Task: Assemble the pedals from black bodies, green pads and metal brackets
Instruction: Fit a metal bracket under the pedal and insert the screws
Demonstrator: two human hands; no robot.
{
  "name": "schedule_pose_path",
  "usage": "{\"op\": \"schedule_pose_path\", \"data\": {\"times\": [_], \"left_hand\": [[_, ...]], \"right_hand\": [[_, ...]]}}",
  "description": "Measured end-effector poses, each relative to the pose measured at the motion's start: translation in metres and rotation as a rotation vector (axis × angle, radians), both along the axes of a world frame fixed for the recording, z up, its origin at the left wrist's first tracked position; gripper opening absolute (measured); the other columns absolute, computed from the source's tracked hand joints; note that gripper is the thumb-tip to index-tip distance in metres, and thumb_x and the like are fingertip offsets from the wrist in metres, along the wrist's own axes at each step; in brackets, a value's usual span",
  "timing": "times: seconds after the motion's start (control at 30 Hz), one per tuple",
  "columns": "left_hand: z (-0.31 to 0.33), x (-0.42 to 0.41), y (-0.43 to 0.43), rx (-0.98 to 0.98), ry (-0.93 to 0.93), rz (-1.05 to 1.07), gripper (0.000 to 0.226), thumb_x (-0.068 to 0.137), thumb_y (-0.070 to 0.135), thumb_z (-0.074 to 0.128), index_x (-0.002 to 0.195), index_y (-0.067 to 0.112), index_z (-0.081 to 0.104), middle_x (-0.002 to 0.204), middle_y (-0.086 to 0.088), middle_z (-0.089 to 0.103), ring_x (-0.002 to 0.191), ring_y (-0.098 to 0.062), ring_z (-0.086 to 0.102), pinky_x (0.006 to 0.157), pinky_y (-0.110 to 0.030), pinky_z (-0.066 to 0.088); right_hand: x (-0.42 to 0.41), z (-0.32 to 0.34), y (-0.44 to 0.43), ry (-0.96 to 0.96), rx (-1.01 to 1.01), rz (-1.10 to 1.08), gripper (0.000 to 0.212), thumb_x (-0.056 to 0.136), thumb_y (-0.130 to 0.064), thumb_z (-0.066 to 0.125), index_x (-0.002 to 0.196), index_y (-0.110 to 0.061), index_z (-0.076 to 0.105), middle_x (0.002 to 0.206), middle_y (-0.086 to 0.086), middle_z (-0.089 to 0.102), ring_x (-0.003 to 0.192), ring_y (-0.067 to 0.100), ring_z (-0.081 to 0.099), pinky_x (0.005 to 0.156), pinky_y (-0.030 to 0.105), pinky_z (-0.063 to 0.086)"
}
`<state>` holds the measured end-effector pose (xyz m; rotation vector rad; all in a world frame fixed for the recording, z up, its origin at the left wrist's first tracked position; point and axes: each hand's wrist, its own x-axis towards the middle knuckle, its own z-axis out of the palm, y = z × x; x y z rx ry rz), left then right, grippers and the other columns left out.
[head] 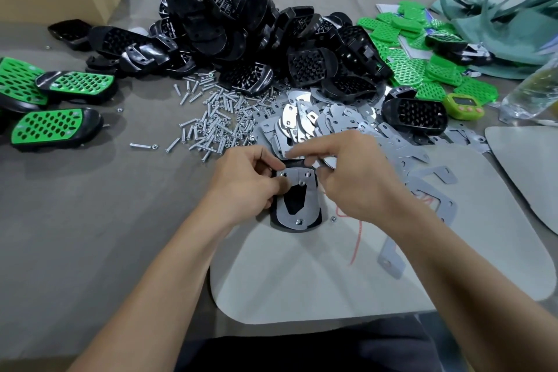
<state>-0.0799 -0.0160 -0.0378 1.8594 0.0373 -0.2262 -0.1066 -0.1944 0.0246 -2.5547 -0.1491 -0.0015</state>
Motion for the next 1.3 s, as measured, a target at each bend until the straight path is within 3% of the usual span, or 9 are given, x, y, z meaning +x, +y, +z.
{"op": "schedule_pose_path", "data": {"times": [0.1,0.17,0.33,0.43,0.53,0.77,0.93,1.13,1.3], "left_hand": [[0.0,-0.001,0.001,-0.001,-0.01,-0.003,0.024,0.076,-0.002,0.085,0.081,0.013,0.068,0.047,0.008,0.049,0.039,-0.018,0.05,0.042,-0.024,0.042],[0.0,0.0,0.001,0.002,-0.013,0.0,0.024,0.076,-0.002,0.085,0.08,0.014,0.068,0.047,0.007,0.049,0.038,-0.018,0.05,0.041,-0.023,0.041],[0.0,-0.001,0.001,0.003,-0.002,0.0,0.024,0.075,0.0,0.087,0.079,0.015,0.068,0.047,0.009,0.047,0.041,-0.018,0.05,0.043,-0.026,0.045],[0.001,0.0,0.001,0.005,0.008,0.003,0.026,0.074,0.0,0.088,0.077,0.017,0.069,0.049,0.007,0.049,0.043,-0.019,0.051,0.045,-0.027,0.046],[0.001,0.0,0.0,-0.002,0.011,0.001,0.026,0.075,0.0,0.088,0.078,0.017,0.069,0.049,0.007,0.049,0.046,-0.019,0.051,0.046,-0.029,0.047],[-0.002,0.0,0.001,0.012,-0.041,-0.004,0.026,0.073,0.0,0.087,0.075,0.018,0.069,0.046,0.014,0.046,0.044,-0.011,0.042,0.051,-0.024,0.039],[-0.001,0.002,0.001,0.054,-0.088,-0.016,0.028,0.074,0.002,0.088,0.073,0.02,0.068,0.042,0.016,0.042,0.041,-0.004,0.034,0.044,-0.015,0.028],[0.0,0.001,0.003,0.039,-0.095,-0.018,0.025,0.075,0.002,0.088,0.075,0.019,0.069,0.042,0.015,0.042,0.041,-0.004,0.034,0.043,-0.016,0.03],[-0.005,-0.001,0.008,-0.104,-0.077,0.006,0.023,0.075,-0.001,0.088,0.079,0.013,0.07,0.046,0.012,0.04,0.047,-0.01,0.034,0.054,-0.026,0.03]], "right_hand": [[0.001,-0.001,-0.002,-0.087,-0.002,-0.113,0.009,0.08,-0.033,0.077,0.088,-0.037,0.076,0.059,-0.016,0.06,0.063,-0.003,0.058,0.053,0.019,0.04],[0.0,-0.003,0.003,-0.092,-0.169,-0.124,0.021,0.074,-0.05,0.078,0.077,-0.031,0.073,0.045,-0.01,0.051,0.054,0.007,0.054,0.05,0.026,0.036],[-0.005,-0.006,0.009,-0.191,-0.106,-0.089,0.002,0.083,-0.028,0.076,0.082,-0.029,0.077,0.066,-0.004,0.065,0.067,0.017,0.055,0.067,0.032,0.049],[-0.012,-0.008,0.011,-0.3,-0.137,-0.02,0.01,0.075,-0.022,0.082,0.073,-0.03,0.076,0.073,-0.004,0.062,0.07,0.009,0.037,0.073,0.024,0.03],[-0.016,-0.013,0.011,-0.222,-0.077,-0.064,0.013,0.077,-0.028,0.082,0.087,-0.034,0.077,0.093,-0.007,0.054,0.093,0.016,0.051,0.078,0.023,0.029],[-0.025,-0.019,0.012,-0.058,-0.231,-0.298,0.041,0.088,-0.059,0.059,0.108,-0.024,0.062,0.089,-0.001,0.068,0.091,0.03,0.061,0.069,0.035,0.037],[-0.032,-0.018,0.03,-0.002,-0.209,-0.295,0.029,0.093,-0.047,0.054,0.081,-0.021,0.057,0.073,-0.003,0.062,0.078,0.026,0.056,0.066,0.035,0.04],[-0.035,-0.02,0.02,0.066,0.158,-0.36,0.02,0.087,-0.031,0.06,0.078,-0.014,0.066,0.054,-0.002,0.056,0.056,0.016,0.05,0.052,0.027,0.042],[-0.041,-0.024,0.023,0.163,0.691,-0.498,0.03,0.071,-0.018,0.071,0.098,-0.029,0.079,0.083,-0.015,0.077,0.082,0.009,0.072,0.085,0.041,0.059]]}}
